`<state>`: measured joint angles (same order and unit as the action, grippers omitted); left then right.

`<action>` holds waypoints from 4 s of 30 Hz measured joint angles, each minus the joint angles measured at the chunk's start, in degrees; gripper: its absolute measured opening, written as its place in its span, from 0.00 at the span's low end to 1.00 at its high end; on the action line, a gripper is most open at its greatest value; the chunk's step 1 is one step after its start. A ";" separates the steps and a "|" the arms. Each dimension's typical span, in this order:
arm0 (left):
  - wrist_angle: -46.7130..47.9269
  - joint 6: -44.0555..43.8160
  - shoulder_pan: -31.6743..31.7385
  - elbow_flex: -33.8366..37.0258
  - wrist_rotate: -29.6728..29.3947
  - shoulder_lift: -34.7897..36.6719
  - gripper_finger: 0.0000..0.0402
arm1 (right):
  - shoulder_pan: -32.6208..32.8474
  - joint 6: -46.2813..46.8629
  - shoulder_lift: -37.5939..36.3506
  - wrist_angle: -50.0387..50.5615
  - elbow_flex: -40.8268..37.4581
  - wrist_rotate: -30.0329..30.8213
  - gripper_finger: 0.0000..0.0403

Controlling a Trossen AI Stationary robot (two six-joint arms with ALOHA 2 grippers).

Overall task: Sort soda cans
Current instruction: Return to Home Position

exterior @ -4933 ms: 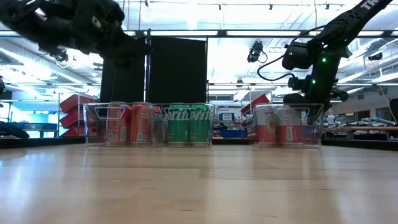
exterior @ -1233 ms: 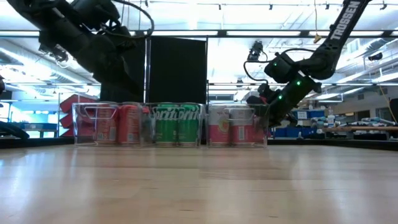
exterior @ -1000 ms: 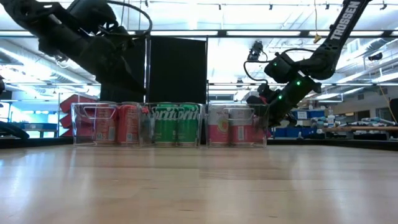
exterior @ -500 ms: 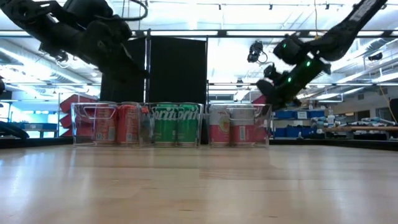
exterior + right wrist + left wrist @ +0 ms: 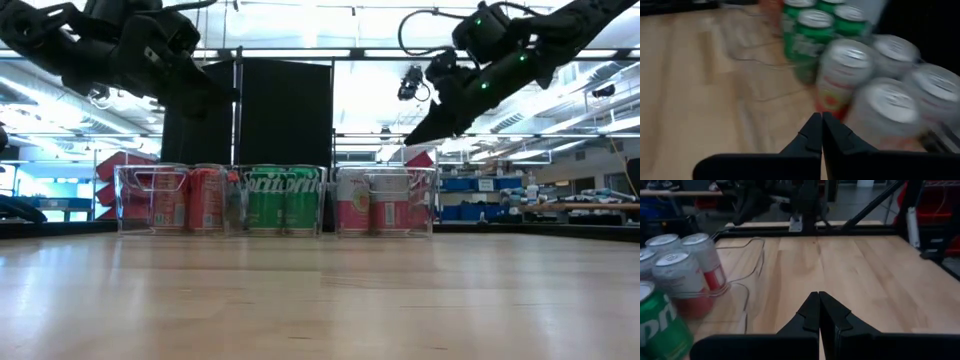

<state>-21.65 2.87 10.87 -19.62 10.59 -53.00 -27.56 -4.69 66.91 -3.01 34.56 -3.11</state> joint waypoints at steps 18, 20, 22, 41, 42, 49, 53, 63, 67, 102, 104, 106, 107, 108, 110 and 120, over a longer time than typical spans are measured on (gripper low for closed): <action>-3.15 0.95 0.00 3.02 1.36 4.33 0.00 | 11.49 -0.34 -5.60 -8.03 -9.50 0.01 0.00; -2.67 1.51 0.00 3.02 1.39 5.72 0.00 | 11.71 0.37 -7.65 -8.15 -10.74 0.31 0.00; -1.98 1.53 -0.02 3.02 1.54 7.03 0.00 | 11.97 0.51 -9.77 -8.87 -12.35 0.48 0.00; -19.00 -1.85 -0.11 18.60 1.73 16.98 0.00 | 12.52 3.17 -30.46 -9.77 -26.15 0.63 0.00; -18.87 -1.96 -0.11 19.13 1.73 17.75 0.00 | 12.52 3.16 -31.52 -9.11 -26.50 0.63 0.00; -11.52 -2.06 -0.11 19.12 3.31 22.89 0.00 | 12.52 3.09 -38.64 -0.13 -26.82 0.64 0.00; -9.04 -2.17 -0.11 19.12 3.58 25.60 0.00 | 12.52 3.43 -43.59 5.47 -26.82 0.66 0.00; -1.30 -1.35 -0.11 19.15 3.65 34.89 0.00 | 12.52 2.50 -59.53 14.93 -27.40 0.70 0.00; 4.13 -1.58 -0.11 19.15 3.66 40.25 0.00 | 12.52 2.82 -66.19 16.16 -29.73 0.76 0.00; 19.71 -10.67 -0.17 19.17 -2.62 50.87 0.01 | 15.07 7.67 -61.43 0.53 -34.20 12.09 0.00; 19.90 -10.67 -0.17 19.17 -3.82 50.74 0.01 | 15.07 9.25 -60.91 0.55 -34.20 12.09 0.00; 20.12 -10.69 -0.17 19.17 -5.09 50.74 0.01 | 15.07 10.01 -60.42 0.53 -34.20 12.09 0.00; 20.14 -10.84 -0.17 19.17 -5.19 50.72 0.01 | 15.07 10.08 -60.07 0.55 -34.20 12.09 0.00; 20.15 -11.35 -0.17 19.17 -5.19 50.70 0.01 | 15.07 10.10 -59.82 0.55 -34.20 12.09 0.00; 20.02 -13.81 -0.17 19.17 -5.11 50.72 0.01 | 15.07 10.10 -59.40 0.55 -34.20 12.09 0.00; 18.29 -13.70 -0.17 19.19 -5.00 50.72 0.01 | 15.07 10.11 -59.31 0.53 -34.20 12.09 0.00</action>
<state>-3.36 -10.83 10.70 -0.43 5.58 -2.28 -12.49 5.42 7.60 -2.48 0.36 8.97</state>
